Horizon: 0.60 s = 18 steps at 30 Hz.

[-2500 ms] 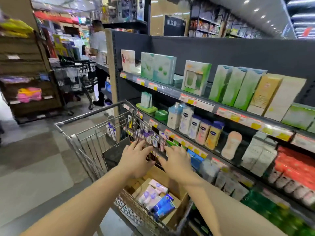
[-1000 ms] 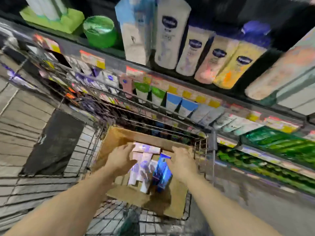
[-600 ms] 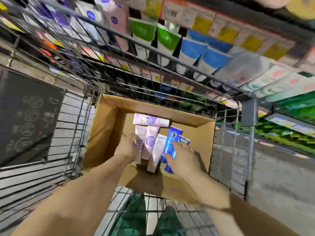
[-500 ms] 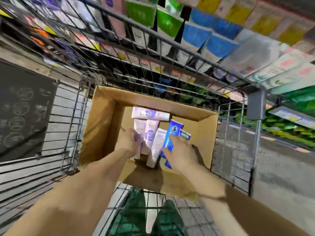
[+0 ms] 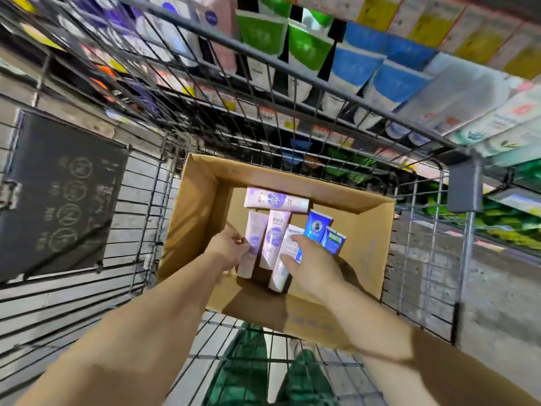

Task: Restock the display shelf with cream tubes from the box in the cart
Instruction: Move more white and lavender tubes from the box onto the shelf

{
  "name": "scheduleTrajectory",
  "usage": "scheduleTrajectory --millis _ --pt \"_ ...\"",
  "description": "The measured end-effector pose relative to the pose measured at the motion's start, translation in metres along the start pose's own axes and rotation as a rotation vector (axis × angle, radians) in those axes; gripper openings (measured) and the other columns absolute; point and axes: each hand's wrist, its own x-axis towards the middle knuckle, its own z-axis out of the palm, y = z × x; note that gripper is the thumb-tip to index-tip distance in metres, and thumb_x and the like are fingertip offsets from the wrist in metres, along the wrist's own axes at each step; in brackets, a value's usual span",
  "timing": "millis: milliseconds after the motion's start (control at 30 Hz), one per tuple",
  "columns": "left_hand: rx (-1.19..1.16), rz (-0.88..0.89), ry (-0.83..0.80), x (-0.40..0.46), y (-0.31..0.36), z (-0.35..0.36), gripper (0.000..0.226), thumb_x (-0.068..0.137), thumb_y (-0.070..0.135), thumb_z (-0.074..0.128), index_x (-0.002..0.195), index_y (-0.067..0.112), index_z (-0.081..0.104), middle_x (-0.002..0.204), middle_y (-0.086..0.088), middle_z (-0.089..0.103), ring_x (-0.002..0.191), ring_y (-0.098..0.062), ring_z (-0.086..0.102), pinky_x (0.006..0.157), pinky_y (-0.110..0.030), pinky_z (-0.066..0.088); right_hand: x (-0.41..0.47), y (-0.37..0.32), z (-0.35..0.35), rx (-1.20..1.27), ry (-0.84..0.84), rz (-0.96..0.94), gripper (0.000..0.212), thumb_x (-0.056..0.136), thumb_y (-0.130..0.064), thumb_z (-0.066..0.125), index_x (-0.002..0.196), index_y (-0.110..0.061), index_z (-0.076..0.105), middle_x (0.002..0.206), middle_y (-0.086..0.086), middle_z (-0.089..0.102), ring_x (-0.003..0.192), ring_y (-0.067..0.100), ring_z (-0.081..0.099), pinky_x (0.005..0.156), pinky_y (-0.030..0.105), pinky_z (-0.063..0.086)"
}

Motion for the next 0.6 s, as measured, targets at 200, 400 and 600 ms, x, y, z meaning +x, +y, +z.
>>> scheduleTrajectory --millis 200,400,600 --pt "-0.109 -0.037 0.089 0.013 0.011 0.029 0.022 0.087 0.031 0.068 0.098 0.018 0.054 0.098 -0.004 0.065 0.082 -0.021 0.062 0.074 -0.034 0.055 0.011 0.018 0.002 -0.017 0.013 0.017 0.051 0.095 -0.039 0.053 0.142 -0.023 0.041 0.141 0.005 0.049 0.125 0.027 0.047 0.100 0.034 0.042" --pt "-0.052 -0.028 0.069 0.011 0.007 0.019 0.030 0.086 0.034 0.070 0.105 0.015 0.057 0.099 -0.002 0.064 0.088 -0.021 0.065 0.070 -0.033 0.054 0.007 0.025 0.009 0.000 -0.025 0.037 0.050 0.095 -0.035 0.053 0.142 -0.020 0.041 0.140 0.008 0.050 0.124 0.029 0.048 0.098 0.034 0.042" --pt "-0.552 0.174 -0.409 -0.031 0.023 -0.015 0.003 0.093 0.010 0.061 0.091 0.008 0.059 0.100 -0.018 0.067 0.091 -0.028 0.065 0.094 -0.046 0.053 0.001 0.001 0.006 0.240 -0.139 0.027 0.051 0.085 -0.042 0.068 0.128 -0.022 0.050 0.123 -0.001 0.061 0.108 0.020 0.059 0.088 0.032 0.048"
